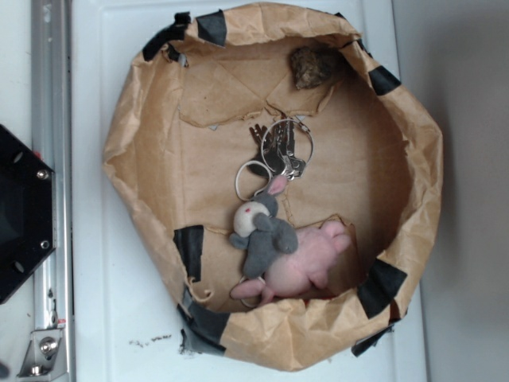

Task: Grab the silver keys.

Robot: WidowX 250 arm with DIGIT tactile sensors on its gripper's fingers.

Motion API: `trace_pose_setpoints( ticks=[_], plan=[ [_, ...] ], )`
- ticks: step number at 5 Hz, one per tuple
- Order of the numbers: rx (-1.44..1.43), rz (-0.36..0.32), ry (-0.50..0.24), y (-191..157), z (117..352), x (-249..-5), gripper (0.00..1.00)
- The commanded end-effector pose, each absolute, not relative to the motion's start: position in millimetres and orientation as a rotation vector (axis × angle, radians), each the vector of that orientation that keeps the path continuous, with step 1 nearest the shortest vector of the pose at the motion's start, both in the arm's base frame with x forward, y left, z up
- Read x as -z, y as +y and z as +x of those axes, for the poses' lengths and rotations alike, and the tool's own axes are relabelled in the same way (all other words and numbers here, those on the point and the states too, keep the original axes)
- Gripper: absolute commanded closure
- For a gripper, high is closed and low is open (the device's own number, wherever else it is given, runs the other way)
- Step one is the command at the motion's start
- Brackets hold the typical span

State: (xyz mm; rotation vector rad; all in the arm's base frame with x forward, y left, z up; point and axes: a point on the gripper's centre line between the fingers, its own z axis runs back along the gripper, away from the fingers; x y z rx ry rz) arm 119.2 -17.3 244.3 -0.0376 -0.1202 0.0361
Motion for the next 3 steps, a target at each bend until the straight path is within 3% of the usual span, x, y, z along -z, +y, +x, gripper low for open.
trace_pose_setpoints(
  ticks=[1,3],
  plan=[
    [-0.036,-0.038,-0.12,-17.3,119.2,-244.3,0.0],
    [-0.256,-0.023,-0.211,-13.7,201.9,-228.0,0.0]
  ],
)
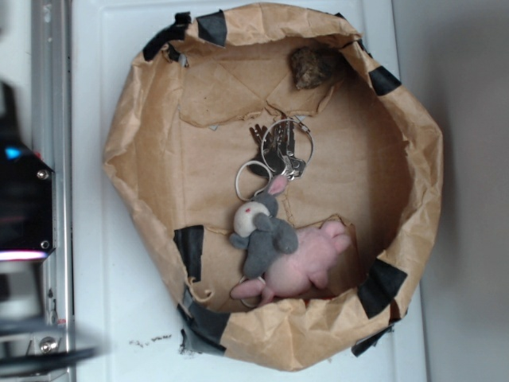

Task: Grab the silver keys.

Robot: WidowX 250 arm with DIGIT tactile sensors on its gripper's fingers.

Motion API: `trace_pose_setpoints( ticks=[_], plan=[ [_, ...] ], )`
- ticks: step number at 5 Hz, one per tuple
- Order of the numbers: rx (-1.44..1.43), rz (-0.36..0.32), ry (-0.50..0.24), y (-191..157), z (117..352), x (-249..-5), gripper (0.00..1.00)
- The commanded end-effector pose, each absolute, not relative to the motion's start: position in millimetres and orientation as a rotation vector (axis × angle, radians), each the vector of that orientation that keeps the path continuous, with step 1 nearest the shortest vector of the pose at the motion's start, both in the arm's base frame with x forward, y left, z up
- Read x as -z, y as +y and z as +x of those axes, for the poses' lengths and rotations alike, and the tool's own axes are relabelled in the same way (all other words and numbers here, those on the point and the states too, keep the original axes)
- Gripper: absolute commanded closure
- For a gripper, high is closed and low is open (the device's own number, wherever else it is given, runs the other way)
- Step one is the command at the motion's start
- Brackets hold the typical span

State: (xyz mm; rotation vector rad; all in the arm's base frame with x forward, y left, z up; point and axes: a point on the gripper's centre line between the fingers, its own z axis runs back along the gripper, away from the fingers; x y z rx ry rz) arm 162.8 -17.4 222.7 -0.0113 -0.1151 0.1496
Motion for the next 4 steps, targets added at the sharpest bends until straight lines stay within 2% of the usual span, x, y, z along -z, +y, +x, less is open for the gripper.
trace_pose_setpoints(
  ticks=[1,2,3,4],
  plan=[
    [-0.358,-0.065,-0.226,5.3,227.8,-214.3,0.0],
    [-0.405,-0.137,-0.239,23.1,249.6,-189.0,0.0],
    [-0.453,-0.114,-0.281,47.2,260.7,-166.4,0.0],
    [-0.451,-0.073,-0.328,55.6,264.7,-151.7,0.0]
  ],
)
